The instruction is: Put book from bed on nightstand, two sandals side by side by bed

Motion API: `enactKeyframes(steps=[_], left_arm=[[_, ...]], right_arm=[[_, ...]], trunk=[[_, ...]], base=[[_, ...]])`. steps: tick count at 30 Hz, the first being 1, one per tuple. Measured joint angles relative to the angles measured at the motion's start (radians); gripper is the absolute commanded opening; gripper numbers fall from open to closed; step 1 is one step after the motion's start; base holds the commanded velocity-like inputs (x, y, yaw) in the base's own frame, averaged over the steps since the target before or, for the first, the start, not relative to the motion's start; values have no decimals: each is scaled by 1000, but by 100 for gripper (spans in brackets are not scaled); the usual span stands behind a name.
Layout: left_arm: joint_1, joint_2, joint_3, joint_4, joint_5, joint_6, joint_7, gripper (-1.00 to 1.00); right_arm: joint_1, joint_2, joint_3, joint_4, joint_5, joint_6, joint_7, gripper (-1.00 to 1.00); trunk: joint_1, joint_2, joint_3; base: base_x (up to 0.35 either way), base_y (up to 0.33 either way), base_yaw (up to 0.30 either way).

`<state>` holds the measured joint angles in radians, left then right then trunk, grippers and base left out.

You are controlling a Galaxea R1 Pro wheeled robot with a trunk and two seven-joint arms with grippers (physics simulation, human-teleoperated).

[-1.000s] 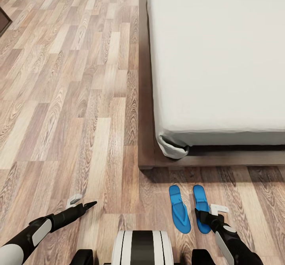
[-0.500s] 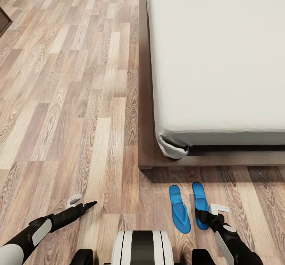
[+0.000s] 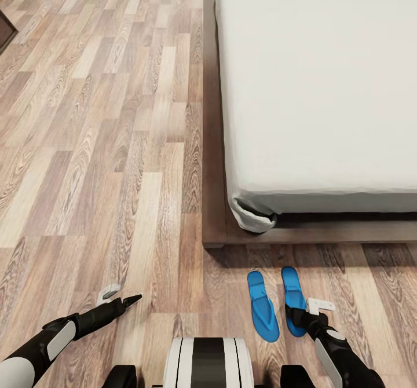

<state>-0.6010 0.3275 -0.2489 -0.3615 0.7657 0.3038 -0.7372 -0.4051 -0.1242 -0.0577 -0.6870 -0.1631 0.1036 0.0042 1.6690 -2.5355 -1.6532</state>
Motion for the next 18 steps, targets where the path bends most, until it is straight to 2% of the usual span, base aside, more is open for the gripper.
enactKeyframes(steps=[3, 18], left_arm=[[0, 0, 0, 0, 0, 0, 0, 100], [0, 0, 1, 0, 0, 2, 0, 100]], right_arm=[[0, 0, 0, 0, 0, 0, 0, 100], [0, 0, 0, -2, 0, 0, 0, 100]], trunk=[[0, 0, 0], [-7, 3, 58]], base=[[0, 0, 0], [0, 0, 0]])
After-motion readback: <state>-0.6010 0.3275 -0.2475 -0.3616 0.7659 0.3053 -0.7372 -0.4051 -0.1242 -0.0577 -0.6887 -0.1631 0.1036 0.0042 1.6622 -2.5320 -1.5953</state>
